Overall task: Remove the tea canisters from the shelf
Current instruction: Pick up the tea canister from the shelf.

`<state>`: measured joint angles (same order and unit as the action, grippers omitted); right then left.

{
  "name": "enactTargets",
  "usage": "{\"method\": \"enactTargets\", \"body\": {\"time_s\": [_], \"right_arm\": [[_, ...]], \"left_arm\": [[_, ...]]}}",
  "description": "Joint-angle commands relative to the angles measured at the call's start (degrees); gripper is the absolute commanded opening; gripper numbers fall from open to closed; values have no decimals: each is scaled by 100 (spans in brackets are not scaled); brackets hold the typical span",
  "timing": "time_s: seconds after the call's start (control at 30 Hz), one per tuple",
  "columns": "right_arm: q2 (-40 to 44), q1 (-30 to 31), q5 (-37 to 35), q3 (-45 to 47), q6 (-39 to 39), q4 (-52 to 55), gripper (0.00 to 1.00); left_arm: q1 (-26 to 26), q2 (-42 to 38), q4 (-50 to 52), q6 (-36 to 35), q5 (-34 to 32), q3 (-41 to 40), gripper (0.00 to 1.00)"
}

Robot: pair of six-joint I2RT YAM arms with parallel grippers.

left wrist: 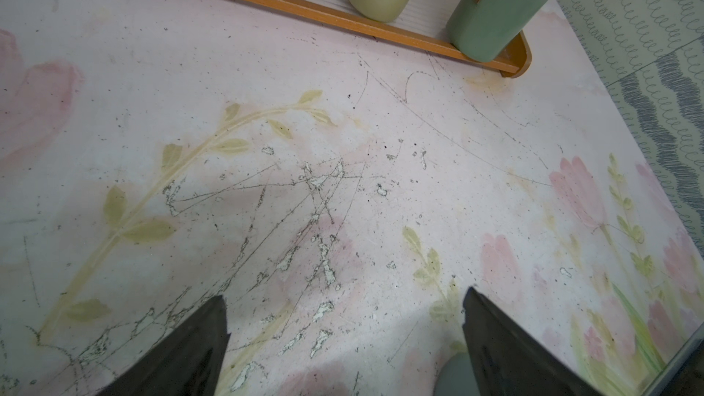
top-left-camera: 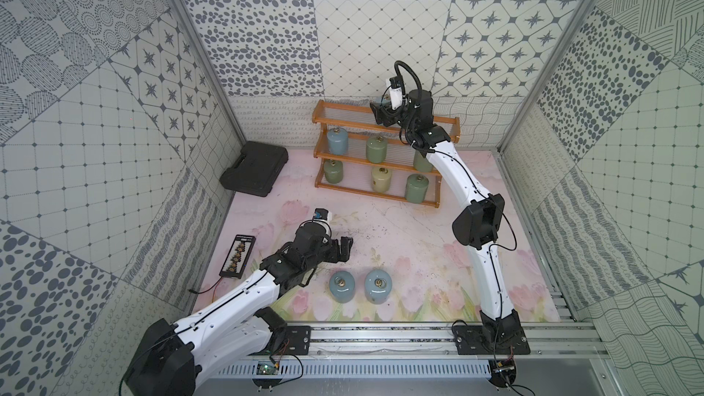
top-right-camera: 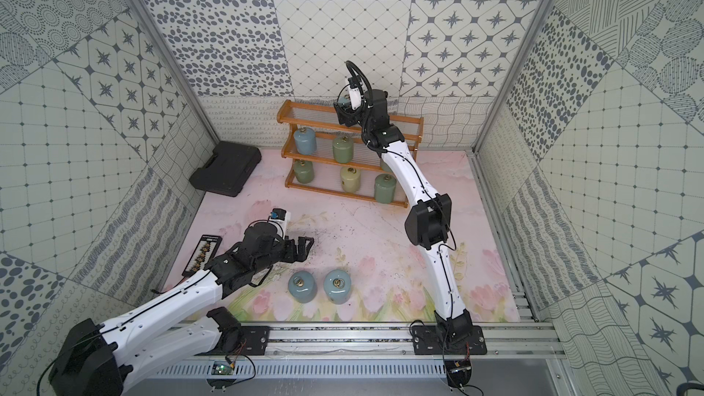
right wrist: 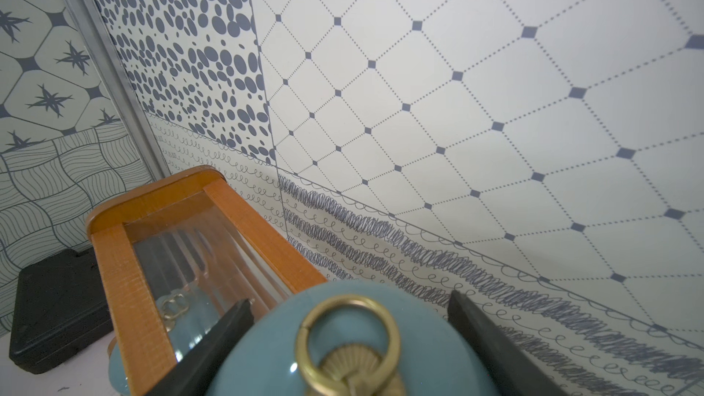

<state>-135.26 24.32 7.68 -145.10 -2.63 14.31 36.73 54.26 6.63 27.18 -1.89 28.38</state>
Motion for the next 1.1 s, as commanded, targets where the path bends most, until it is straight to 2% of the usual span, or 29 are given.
{"method": "enactTargets", "body": {"time_s": [0.0, 0.27, 0.63, 1.07], "right_arm": [[603, 14, 281, 111, -54, -75, 73], [1528, 29, 466, 1487, -62, -778, 72], [3232, 29, 514, 4290, 19, -2068, 70], [5198, 42, 305, 7211, 117, -2628, 70]], "left_arm": [[-26, 25, -235, 59, 129, 14, 100], [-27, 23, -242, 121, 125, -36, 100], [-28, 138, -323, 145, 185, 1, 100], [-25, 171, -362, 182, 278, 45, 100]]}}
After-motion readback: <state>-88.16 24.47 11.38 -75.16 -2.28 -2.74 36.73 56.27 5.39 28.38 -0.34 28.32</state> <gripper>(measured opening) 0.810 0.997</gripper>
